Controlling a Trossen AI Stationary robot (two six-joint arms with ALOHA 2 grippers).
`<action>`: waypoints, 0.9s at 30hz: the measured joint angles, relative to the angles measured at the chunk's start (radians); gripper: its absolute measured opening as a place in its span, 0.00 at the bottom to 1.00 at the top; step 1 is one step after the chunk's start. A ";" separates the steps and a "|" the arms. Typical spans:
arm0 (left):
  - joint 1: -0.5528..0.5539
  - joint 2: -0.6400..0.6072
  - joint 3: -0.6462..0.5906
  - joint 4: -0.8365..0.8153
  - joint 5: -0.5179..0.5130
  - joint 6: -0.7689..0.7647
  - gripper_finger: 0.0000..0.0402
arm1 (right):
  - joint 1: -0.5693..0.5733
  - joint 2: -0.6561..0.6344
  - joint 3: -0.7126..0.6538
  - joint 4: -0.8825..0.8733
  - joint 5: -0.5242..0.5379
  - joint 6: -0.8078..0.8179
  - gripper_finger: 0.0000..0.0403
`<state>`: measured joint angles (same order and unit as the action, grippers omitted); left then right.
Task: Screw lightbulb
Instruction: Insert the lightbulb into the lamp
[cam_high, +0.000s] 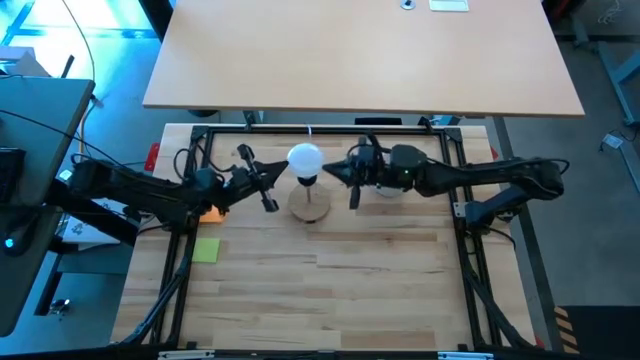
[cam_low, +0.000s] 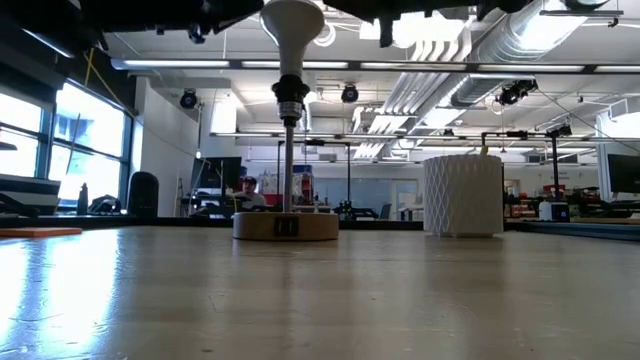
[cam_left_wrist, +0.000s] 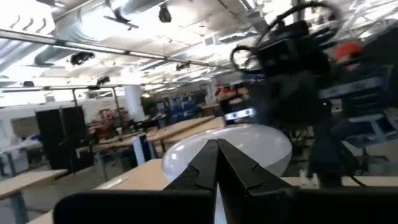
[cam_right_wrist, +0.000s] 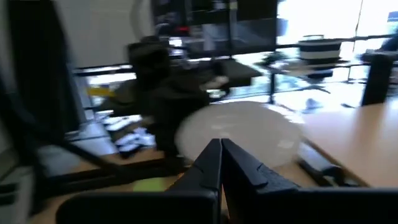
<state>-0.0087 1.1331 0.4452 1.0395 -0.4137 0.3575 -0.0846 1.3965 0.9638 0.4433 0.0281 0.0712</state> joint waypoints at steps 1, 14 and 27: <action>0.012 0.010 0.001 0.004 -0.004 -0.010 0.00 | 0.005 0.004 0.000 0.006 -0.036 0.000 0.00; 0.028 -0.009 -0.001 -0.010 -0.183 0.052 0.00 | 0.065 -0.055 0.000 -0.069 0.079 -0.093 0.00; -0.026 -0.004 0.000 0.001 -0.171 0.082 0.00 | -0.033 0.048 0.000 0.086 -0.062 0.029 0.00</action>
<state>-0.0346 1.1287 0.4450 1.0401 -0.5846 0.4393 -0.1174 1.4449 0.9638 0.5291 -0.0336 0.1001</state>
